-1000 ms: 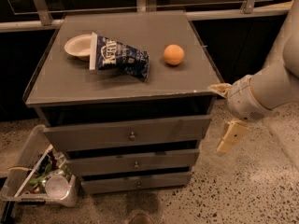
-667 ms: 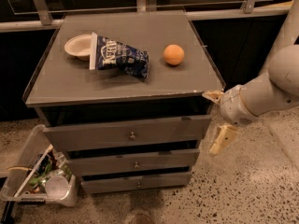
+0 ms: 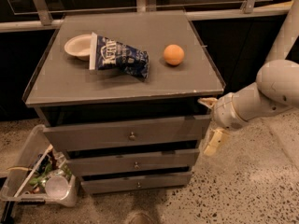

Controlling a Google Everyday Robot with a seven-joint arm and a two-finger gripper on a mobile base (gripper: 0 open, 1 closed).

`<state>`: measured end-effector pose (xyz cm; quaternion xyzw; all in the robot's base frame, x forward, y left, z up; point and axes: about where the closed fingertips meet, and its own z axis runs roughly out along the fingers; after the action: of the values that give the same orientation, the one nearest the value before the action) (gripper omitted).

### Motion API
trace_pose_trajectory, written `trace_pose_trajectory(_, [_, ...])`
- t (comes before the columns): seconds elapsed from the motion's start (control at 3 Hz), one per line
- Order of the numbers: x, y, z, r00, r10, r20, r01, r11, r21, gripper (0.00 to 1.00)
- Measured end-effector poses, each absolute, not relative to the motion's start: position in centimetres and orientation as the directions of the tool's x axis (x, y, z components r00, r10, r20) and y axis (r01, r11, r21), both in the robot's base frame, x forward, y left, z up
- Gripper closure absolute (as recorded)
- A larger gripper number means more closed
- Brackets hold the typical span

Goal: Open top drawer

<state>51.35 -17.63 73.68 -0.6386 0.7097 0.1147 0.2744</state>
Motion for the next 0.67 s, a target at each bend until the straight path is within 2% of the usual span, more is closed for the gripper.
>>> trace_pose_trajectory(0.67, [51.7, -15.5, 71.6, -0.007, -0.877, -0.480, -0.968, 0.126, -0.217, 0.00])
